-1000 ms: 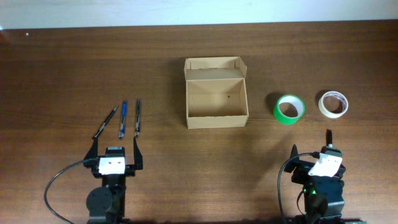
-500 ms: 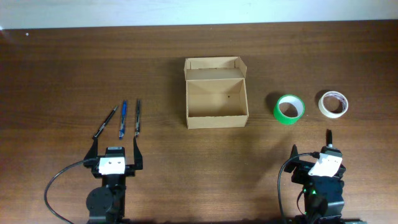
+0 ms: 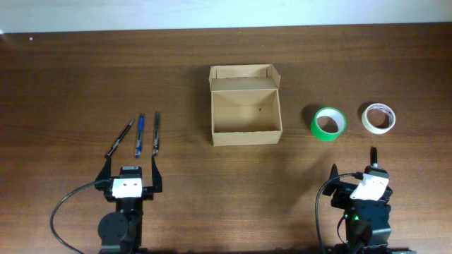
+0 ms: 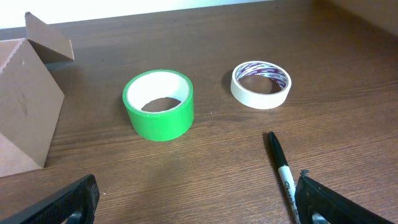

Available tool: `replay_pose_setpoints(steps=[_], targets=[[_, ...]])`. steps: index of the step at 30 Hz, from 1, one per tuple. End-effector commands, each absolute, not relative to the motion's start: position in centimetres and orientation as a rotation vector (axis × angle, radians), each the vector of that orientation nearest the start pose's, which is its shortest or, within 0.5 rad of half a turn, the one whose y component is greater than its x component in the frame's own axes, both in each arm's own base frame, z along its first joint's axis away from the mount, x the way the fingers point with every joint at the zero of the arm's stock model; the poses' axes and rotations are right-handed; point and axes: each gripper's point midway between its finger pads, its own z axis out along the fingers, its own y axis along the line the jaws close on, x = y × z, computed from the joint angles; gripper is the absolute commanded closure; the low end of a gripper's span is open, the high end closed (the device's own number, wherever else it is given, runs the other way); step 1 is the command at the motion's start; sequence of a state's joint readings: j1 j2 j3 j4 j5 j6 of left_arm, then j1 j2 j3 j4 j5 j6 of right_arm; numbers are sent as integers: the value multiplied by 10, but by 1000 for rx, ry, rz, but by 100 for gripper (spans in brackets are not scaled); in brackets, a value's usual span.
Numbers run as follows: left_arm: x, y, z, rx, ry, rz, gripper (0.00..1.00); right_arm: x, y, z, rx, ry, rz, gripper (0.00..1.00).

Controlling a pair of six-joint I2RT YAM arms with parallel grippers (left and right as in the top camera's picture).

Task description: Pack container

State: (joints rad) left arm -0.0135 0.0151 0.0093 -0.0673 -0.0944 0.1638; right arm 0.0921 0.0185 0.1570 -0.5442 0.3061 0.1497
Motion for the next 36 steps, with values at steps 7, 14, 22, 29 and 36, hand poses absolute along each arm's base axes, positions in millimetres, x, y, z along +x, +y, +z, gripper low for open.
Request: replay_pose_setpoints(steps=[7,14,22,29,36], targets=[[246,12,156,85,1653,195,1,213,-38,118,277,1929,-175,1],[246,0,153,6,1664,12,1,225,-3,137,300,1848,154,1],[238,-14,153,-142,1774,-227,1,230,43,184,234,1695,536,1],[228,-7,207,-177,1841,-191,1,224,52,207,147,1805,517,1],[271,-5,244,-179,2070,-142,1,253,45,266,-18,2136,278,1]])
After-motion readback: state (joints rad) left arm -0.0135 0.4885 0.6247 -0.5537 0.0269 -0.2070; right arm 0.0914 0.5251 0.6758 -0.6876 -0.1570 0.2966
